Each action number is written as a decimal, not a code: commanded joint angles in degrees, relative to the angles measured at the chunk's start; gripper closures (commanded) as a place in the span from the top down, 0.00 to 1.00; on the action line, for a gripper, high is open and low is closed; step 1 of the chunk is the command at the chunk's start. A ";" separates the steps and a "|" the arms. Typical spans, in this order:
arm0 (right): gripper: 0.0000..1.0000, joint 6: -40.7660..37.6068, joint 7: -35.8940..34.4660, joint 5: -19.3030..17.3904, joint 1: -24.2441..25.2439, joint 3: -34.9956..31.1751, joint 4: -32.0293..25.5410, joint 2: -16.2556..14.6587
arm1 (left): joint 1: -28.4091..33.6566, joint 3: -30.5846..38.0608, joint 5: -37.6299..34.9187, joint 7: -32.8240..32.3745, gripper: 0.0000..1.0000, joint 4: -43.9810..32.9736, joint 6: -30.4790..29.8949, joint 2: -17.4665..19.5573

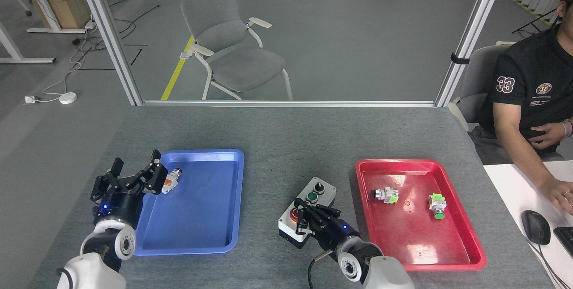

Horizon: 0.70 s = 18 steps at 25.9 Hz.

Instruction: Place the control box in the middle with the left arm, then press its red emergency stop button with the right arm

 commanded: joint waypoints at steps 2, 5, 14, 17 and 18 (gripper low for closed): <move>1.00 -0.64 -3.37 -3.11 -4.38 -9.22 -2.83 0.50 | 0.29 0.01 -0.34 0.45 0.99 0.24 0.57 0.00; 0.99 -1.78 -3.19 -7.24 -7.55 -15.29 -2.83 -0.03 | 1.43 -0.08 -0.52 1.77 0.99 0.41 1.01 -0.09; 0.99 4.54 -3.63 -8.47 -8.43 -16.08 -3.45 -6.18 | 6.62 -0.43 -1.66 3.09 0.99 0.59 1.45 -7.74; 0.99 14.48 -3.81 -8.03 -8.25 -15.99 -3.62 -6.62 | 7.05 -0.43 -3.59 3.09 0.99 0.76 1.45 -7.65; 0.99 17.29 -3.81 -7.15 -7.90 -15.91 -4.15 -6.71 | 7.23 -0.43 -3.95 3.09 0.99 0.85 1.45 -7.56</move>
